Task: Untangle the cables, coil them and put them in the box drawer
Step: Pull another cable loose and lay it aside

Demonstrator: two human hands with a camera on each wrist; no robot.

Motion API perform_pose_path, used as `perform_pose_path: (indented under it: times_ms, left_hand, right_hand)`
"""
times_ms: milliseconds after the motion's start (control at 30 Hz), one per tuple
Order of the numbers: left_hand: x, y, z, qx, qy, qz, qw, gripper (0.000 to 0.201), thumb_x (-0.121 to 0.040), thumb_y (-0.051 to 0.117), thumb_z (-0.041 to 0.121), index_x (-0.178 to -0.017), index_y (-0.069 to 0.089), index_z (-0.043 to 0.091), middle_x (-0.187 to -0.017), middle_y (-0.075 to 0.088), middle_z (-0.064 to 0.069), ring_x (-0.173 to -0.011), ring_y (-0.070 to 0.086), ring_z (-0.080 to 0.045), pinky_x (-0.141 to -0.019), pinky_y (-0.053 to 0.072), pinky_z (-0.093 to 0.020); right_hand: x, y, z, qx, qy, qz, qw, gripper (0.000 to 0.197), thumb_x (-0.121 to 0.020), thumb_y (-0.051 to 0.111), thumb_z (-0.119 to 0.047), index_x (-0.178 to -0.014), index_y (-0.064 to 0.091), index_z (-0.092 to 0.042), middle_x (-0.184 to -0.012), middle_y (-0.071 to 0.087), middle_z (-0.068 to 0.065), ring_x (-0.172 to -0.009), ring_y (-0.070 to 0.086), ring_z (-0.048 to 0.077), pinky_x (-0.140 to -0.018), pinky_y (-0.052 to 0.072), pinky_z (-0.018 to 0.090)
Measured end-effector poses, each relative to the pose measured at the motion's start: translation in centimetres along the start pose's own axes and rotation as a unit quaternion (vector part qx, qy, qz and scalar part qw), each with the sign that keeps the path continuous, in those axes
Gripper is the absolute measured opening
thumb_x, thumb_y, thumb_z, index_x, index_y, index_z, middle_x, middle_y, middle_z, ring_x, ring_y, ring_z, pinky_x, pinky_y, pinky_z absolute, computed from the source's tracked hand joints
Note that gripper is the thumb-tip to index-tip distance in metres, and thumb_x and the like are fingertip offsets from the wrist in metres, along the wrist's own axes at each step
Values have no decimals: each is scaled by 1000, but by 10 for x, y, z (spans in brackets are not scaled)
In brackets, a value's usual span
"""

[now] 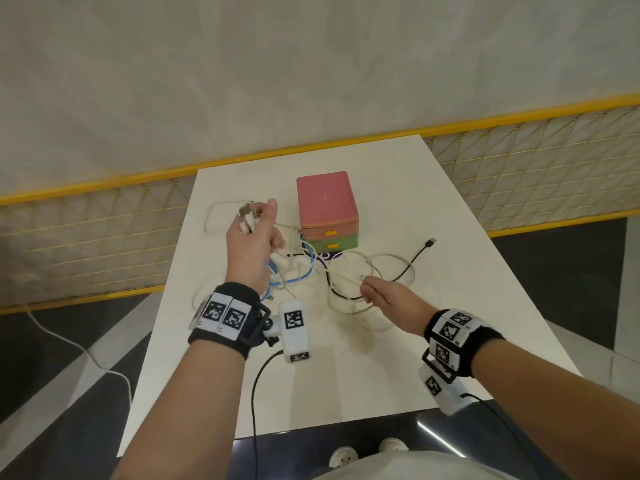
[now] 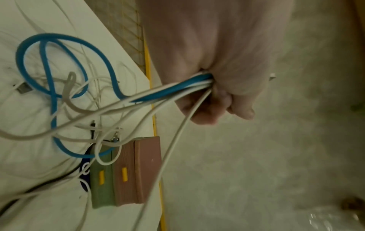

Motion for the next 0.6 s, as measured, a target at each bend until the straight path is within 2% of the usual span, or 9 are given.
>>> perform_pose_path:
  times_ms: [100, 133, 200, 233, 267, 333, 433, 500, 600]
  left_hand:
    - [20, 29, -7, -116, -21, -134, 984, 11, -89, 68, 29, -93, 63, 20, -69, 51, 9, -42, 33, -7, -38, 29, -18]
    - [29, 40, -14, -201, -23, -188, 961, 16, -89, 67, 32, -100, 65, 20, -79, 58, 8, -46, 39, -6, -41, 33, -18]
    - [48, 56, -33, -374, -28, -289, 881, 26, -89, 65, 39, -104, 66, 18, -90, 64, 7, -58, 50, -6, -52, 39, -20]
    - [54, 60, -39, -422, -27, -316, 849, 28, -89, 65, 40, -99, 65, 15, -85, 63, 8, -63, 53, -7, -56, 40, -20]
    - [54, 60, -40, -434, -25, -315, 844, 27, -90, 64, 40, -95, 64, 14, -80, 60, 11, -67, 54, -5, -58, 41, -17]
    - [43, 49, -25, -380, -29, -237, 893, 20, -89, 65, 40, -94, 62, 20, -86, 58, 18, -75, 55, -2, -62, 42, -15]
    - [15, 16, 16, -267, 21, -41, 963, 17, -89, 67, 35, -84, 58, 21, -98, 63, 5, -78, 57, -11, -63, 46, -19]
    - [4, -4, 37, -258, 72, 44, 963, 20, -91, 65, 33, -86, 58, 15, -89, 62, 3, -76, 56, -14, -70, 43, -23]
    - [4, -4, 40, -355, 124, 43, 926, 21, -92, 63, 27, -106, 61, 12, -84, 61, 1, -78, 56, -17, -67, 37, -18]
  right_hand:
    - [-11, -16, -11, 4, -11, 45, 999, 24, -100, 37, -25, -80, 50, -19, -71, 55, -3, -69, 52, 16, -72, 43, 31]
    - [-16, -23, -18, -1, -21, 62, 998, 24, -100, 38, -25, -81, 50, -16, -71, 55, -4, -67, 51, 11, -69, 42, 26]
    - [-22, -37, -34, -5, -44, 90, 995, 22, -100, 39, -25, -81, 49, -17, -67, 51, -9, -59, 49, 2, -59, 37, 14]
    - [-24, -44, -40, -7, -54, 102, 993, 22, -100, 40, -24, -81, 49, -18, -65, 50, -11, -58, 48, 0, -57, 35, 12]
    - [-25, -51, -44, -10, -61, 111, 992, 21, -100, 40, -23, -81, 49, -19, -63, 48, -12, -57, 48, -1, -57, 35, 11]
    - [-25, -60, -43, -14, -64, 109, 992, 21, -100, 40, -20, -82, 49, -19, -62, 47, -14, -57, 47, -1, -58, 35, 10]
    - [-23, -58, -21, 6, -39, 76, 996, 22, -100, 35, -21, -83, 48, -15, -66, 47, -12, -57, 41, 6, -60, 36, 18]
    - [-22, -57, -8, 19, -17, 76, 997, 24, -101, 34, -20, -82, 47, -13, -66, 47, -9, -57, 40, 11, -61, 35, 25]
    - [-25, -55, -12, 27, -7, 80, 996, 24, -100, 35, -19, -80, 46, -15, -65, 47, -12, -55, 41, 5, -60, 34, 21]
Point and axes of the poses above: each hand's wrist, its own x-axis away from the middle knuckle, its own y-axis out of the palm, z = x × y, the point moved 7 cm from there along -x, towards the middle knuckle
